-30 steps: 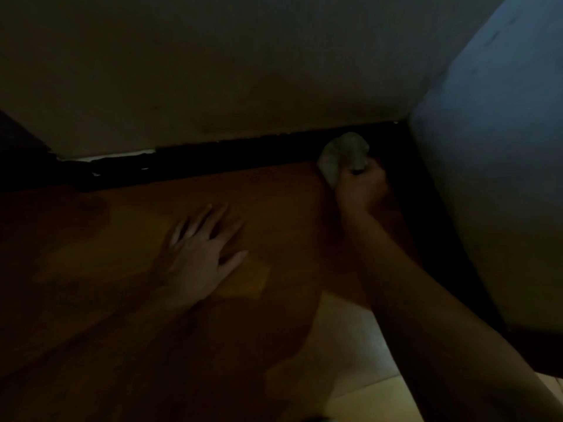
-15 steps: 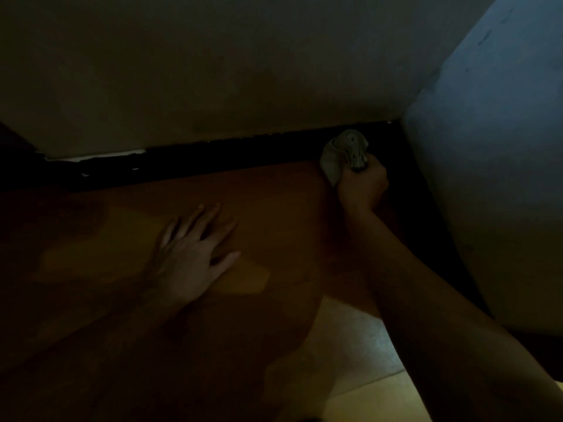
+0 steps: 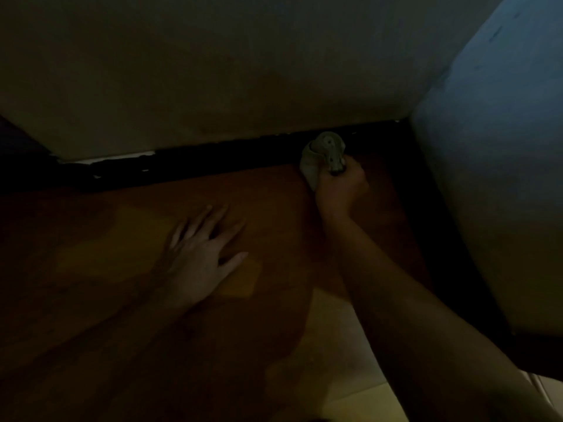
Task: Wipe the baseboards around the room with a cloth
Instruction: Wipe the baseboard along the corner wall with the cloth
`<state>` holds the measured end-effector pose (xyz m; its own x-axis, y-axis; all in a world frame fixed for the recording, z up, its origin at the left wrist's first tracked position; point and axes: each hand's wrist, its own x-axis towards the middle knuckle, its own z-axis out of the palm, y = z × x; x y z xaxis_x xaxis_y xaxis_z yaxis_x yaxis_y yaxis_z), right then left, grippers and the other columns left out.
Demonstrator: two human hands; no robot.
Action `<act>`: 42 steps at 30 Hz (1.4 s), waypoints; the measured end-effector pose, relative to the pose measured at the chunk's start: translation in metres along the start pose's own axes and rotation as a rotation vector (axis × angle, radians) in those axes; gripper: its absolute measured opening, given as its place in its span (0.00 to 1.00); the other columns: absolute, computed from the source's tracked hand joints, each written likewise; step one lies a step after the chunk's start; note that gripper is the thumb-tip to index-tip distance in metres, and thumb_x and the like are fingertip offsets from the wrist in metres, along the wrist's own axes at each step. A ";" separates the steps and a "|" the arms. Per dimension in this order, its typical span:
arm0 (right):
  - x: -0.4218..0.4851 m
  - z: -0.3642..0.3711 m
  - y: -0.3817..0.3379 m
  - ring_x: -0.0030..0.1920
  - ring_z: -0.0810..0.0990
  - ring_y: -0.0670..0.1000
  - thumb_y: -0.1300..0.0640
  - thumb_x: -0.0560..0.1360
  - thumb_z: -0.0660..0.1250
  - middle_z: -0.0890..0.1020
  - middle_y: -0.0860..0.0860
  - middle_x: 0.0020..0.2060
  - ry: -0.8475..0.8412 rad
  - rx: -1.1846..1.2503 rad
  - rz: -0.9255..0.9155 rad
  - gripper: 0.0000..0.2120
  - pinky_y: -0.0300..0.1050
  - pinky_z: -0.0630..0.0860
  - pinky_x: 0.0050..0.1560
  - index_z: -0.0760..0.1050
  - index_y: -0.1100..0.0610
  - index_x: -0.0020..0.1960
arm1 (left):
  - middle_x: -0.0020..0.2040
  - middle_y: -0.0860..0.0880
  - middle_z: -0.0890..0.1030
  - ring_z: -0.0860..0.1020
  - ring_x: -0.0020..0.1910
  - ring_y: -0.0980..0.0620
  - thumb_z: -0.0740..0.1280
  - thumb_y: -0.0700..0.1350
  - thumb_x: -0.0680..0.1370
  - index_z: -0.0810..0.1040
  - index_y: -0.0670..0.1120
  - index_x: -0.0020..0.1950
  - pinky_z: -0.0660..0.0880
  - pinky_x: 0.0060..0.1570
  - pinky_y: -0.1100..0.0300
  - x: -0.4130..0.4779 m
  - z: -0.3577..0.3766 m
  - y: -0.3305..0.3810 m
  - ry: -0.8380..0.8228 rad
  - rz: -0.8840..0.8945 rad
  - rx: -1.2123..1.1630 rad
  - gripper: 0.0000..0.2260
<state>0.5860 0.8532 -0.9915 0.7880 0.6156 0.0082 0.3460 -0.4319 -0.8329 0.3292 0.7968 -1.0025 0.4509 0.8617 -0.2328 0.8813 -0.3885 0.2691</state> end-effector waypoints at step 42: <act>0.023 -0.015 0.009 0.50 0.80 0.55 0.58 0.75 0.67 0.82 0.56 0.50 0.087 -0.014 0.023 0.09 0.40 0.70 0.46 0.81 0.58 0.54 | 0.82 0.54 0.50 0.52 0.79 0.46 0.53 0.72 0.76 0.56 0.65 0.79 0.58 0.73 0.41 0.011 -0.015 0.002 -0.121 0.033 0.056 0.32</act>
<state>0.6148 0.8533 -0.9909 0.8369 0.5460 0.0377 0.3340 -0.4549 -0.8256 0.3337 0.8101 -0.9908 0.4906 0.8039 -0.3363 0.8707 -0.4364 0.2270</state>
